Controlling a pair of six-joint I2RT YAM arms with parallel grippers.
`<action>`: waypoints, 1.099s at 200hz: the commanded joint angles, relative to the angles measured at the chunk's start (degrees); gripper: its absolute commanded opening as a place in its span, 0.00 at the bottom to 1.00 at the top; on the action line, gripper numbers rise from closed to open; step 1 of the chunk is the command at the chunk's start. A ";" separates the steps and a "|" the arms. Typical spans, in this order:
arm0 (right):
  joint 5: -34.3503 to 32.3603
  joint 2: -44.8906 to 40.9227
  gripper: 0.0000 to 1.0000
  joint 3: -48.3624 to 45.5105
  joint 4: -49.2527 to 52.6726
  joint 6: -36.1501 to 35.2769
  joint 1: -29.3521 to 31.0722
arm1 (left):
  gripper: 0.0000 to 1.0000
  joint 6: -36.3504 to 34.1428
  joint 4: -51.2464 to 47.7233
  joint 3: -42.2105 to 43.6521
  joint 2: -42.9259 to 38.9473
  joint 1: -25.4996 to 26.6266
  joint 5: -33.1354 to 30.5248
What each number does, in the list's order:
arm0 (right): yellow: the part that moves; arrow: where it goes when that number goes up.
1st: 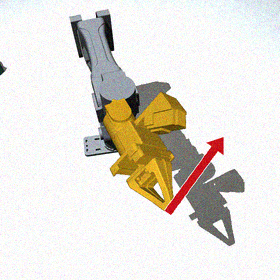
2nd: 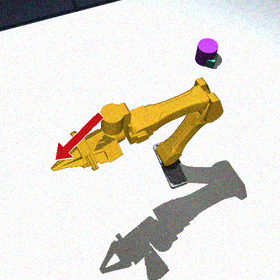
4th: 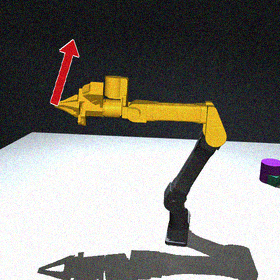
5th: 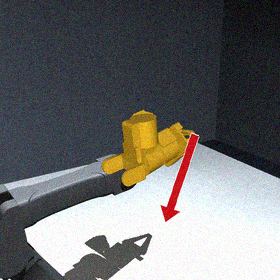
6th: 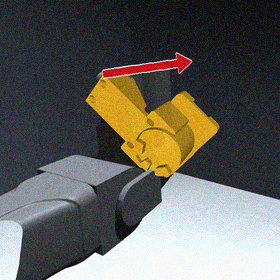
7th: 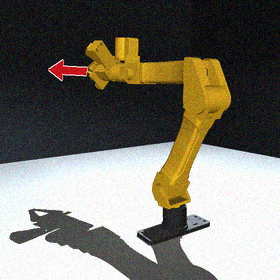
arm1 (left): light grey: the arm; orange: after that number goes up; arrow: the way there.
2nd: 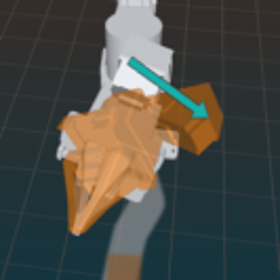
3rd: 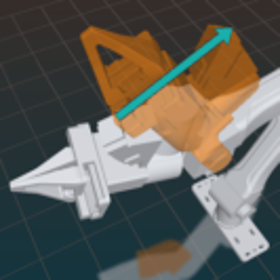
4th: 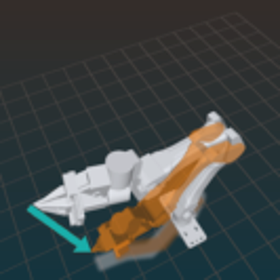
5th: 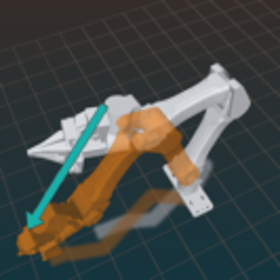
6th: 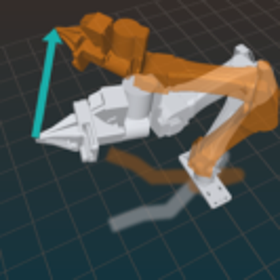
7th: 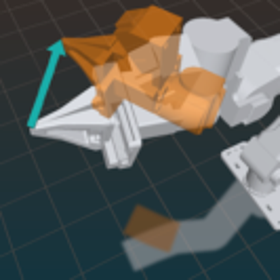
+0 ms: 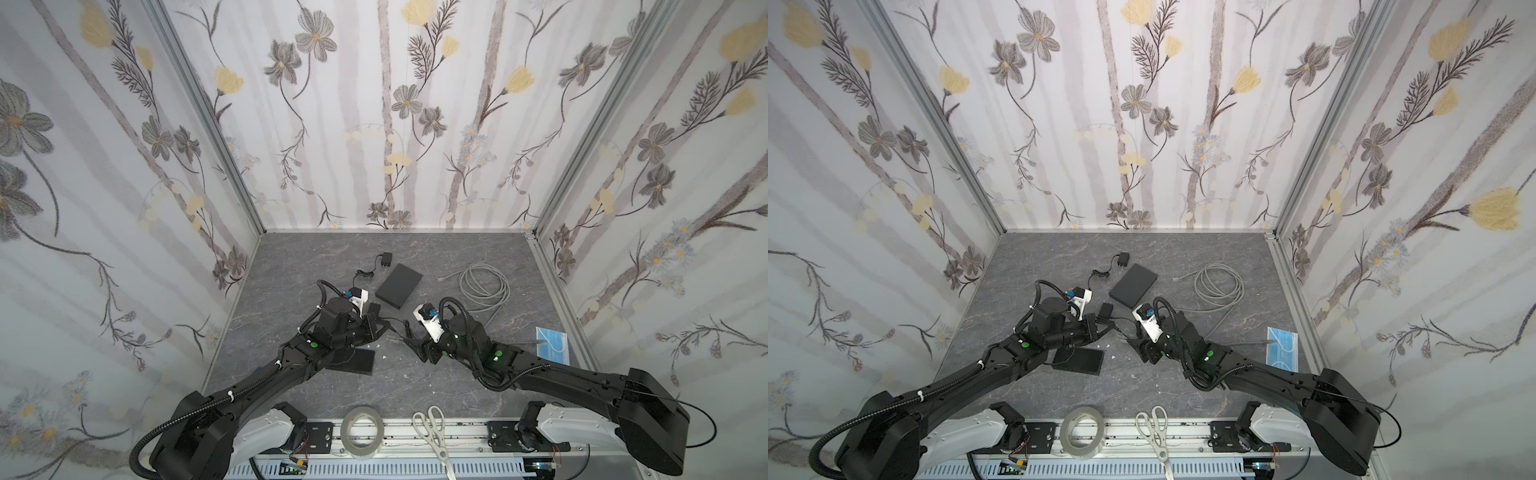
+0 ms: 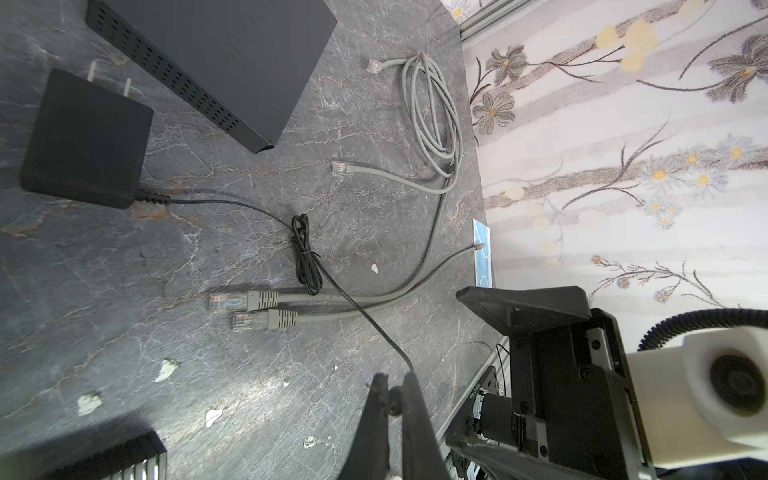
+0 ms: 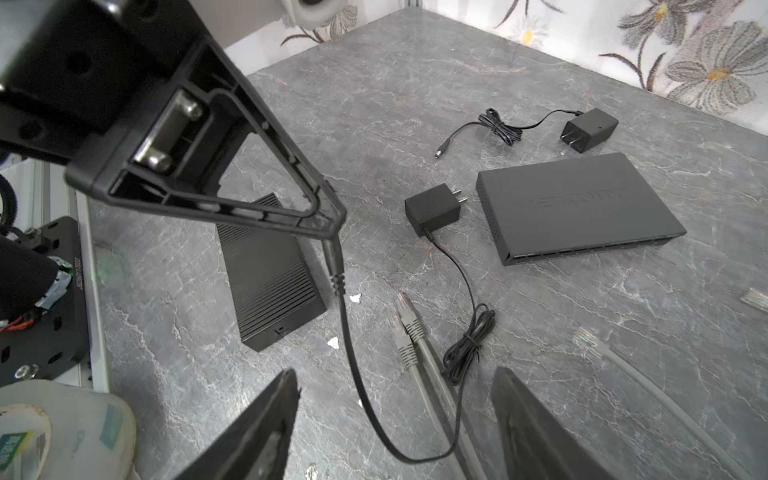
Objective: Insert the plug into the switch port
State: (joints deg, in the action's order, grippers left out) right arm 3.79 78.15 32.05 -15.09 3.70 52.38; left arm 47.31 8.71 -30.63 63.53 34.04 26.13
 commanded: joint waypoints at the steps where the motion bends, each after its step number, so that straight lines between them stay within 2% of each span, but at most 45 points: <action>1: 1.70 2.39 0.70 2.05 -1.83 -2.00 -0.04 | 0.00 -0.53 0.52 -0.57 0.11 -0.11 0.33; 52: 7.47 7.81 0.42 3.16 -8.60 -1.76 -0.17 | 0.00 -0.82 -0.07 -0.48 -0.33 -0.16 0.51; 113: 8.26 10.04 0.43 3.67 -10.66 -2.52 -0.17 | 0.00 -1.17 -0.13 -0.39 -0.27 -0.15 0.54; 134: 8.21 10.82 0.37 4.15 -11.02 -2.36 -0.26 | 0.00 -1.13 -0.01 -0.31 -0.07 -0.20 0.59; 220: 9.92 12.99 0.23 5.65 -11.37 -2.20 -0.29 | 0.00 -1.25 -0.31 -0.22 -0.14 -0.29 0.70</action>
State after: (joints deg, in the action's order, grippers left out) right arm 12.32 90.80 37.08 -23.38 1.85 52.10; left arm 46.52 8.32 -30.63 63.42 33.87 26.59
